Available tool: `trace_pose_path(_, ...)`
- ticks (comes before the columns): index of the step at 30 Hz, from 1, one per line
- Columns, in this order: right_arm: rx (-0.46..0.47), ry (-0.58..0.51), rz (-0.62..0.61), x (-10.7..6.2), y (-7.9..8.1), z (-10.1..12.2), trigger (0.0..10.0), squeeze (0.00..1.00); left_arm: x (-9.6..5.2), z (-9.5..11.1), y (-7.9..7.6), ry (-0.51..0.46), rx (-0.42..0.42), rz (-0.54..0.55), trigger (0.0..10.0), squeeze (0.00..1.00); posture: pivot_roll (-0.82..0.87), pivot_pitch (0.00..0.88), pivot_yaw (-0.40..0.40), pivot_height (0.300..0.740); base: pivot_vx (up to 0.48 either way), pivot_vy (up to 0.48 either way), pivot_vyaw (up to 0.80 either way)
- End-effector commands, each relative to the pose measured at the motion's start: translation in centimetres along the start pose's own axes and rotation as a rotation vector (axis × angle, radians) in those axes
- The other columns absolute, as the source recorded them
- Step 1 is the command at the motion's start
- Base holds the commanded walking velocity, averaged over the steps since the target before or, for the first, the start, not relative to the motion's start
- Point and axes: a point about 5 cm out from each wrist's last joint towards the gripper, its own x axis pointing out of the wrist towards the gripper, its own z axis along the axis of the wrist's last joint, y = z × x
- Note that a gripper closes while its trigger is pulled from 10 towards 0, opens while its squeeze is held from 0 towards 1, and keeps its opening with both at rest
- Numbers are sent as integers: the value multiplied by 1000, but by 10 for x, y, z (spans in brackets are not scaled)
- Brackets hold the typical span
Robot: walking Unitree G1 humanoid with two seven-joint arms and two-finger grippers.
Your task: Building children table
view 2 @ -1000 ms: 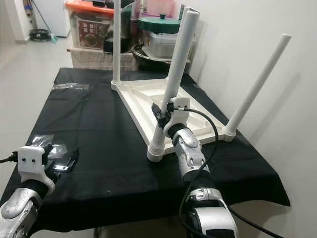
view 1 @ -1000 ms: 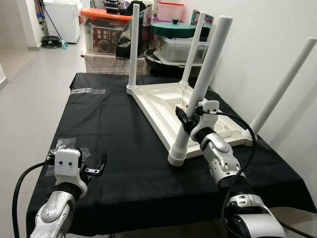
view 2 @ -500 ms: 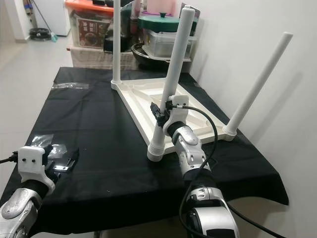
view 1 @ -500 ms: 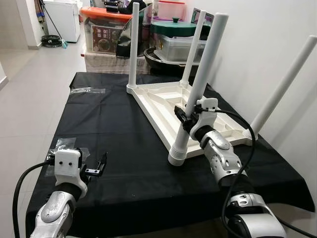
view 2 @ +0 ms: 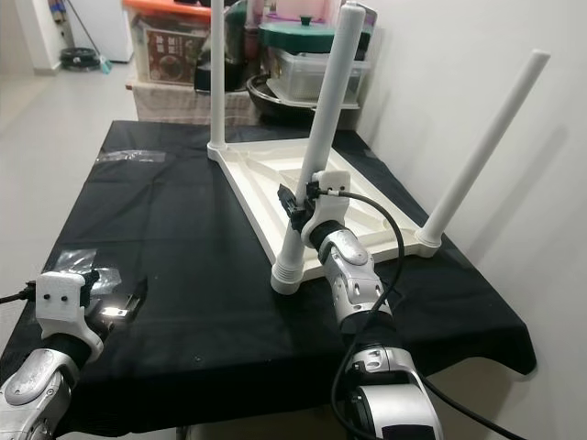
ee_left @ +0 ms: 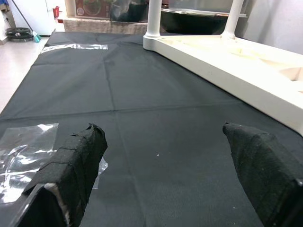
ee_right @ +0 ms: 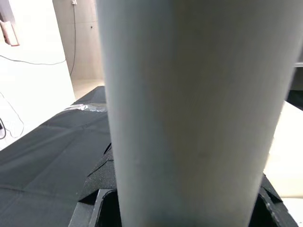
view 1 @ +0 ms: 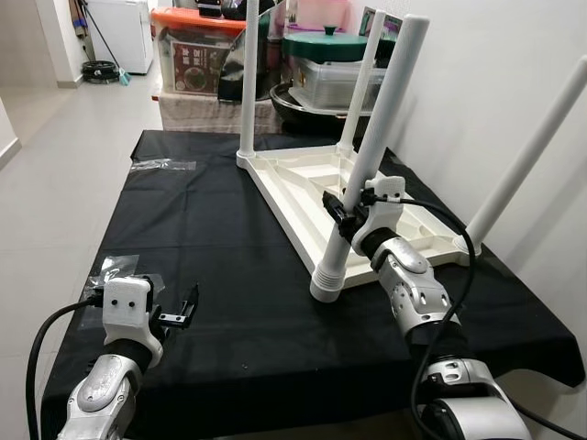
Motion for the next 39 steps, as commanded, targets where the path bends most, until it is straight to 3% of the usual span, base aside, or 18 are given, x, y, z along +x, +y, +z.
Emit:
trace_pose_path(1,51,96,-48,-7,-7,-23,10000,396,2,-2,-3,1,4,-13,10000,0,46,0,-119,740,0,0,0)
trace_pose_path(3,54,88,-53,-8,-7,-21,10000,702,2,-2,-3,1,4,-14,10000,0,45,0,-118,740,0,0,0)
trace_pose_path(4,54,88,-53,-8,-7,-21,10000,702,2,-2,-3,1,4,-14,10000,0,45,0,-118,740,0,0,0)
trace_pose_path(6,56,78,-58,-8,-8,-19,10000,1000,2,-2,-3,0,5,-15,10000,0,43,0,-115,740,0,0,0)
trace_pose_path(24,58,3,-76,-9,-15,3,10000,1000,3,-2,-3,3,6,-20,10000,0,38,0,-111,740,0,0,0)
trace_pose_path(35,82,50,-61,-10,-11,-5,10000,1000,5,-2,-2,1,10,-21,10000,0,44,0,-111,740,0,0,0)
trace_pose_path(39,104,12,-68,-9,-12,1,10000,1000,5,-2,-2,1,13,-20,10000,0,47,0,-110,740,0,0,0)
